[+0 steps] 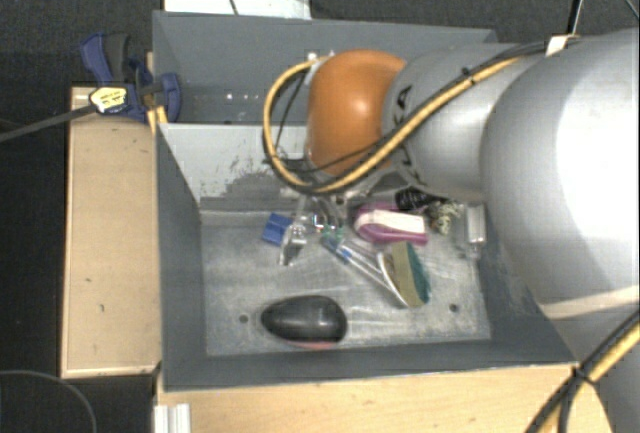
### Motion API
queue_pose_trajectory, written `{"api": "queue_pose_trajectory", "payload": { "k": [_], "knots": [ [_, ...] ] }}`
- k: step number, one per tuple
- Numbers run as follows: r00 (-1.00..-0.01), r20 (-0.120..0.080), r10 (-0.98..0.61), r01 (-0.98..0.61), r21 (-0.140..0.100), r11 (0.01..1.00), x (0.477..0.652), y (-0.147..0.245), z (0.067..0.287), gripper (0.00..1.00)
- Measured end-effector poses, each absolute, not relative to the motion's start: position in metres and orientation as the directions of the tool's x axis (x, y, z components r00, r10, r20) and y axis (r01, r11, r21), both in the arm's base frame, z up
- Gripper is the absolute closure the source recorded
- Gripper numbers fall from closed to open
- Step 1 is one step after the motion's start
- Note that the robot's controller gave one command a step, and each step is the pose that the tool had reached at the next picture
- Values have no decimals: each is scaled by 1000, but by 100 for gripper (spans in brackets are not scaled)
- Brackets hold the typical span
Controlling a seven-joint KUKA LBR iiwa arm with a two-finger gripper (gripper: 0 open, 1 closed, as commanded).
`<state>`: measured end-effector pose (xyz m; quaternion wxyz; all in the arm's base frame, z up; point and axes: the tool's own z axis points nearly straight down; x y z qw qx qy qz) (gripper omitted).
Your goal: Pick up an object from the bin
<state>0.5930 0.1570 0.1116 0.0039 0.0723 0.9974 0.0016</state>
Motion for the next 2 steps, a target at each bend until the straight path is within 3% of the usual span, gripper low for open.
{"api": "queue_pose_trajectory", "payload": {
  "k": [1,2],
  "knots": [
    [-947,-2,322,322,4,947,593,146,74,0],
    [-947,0,320,320,2,947,593,147,76,0]
  ]
}}
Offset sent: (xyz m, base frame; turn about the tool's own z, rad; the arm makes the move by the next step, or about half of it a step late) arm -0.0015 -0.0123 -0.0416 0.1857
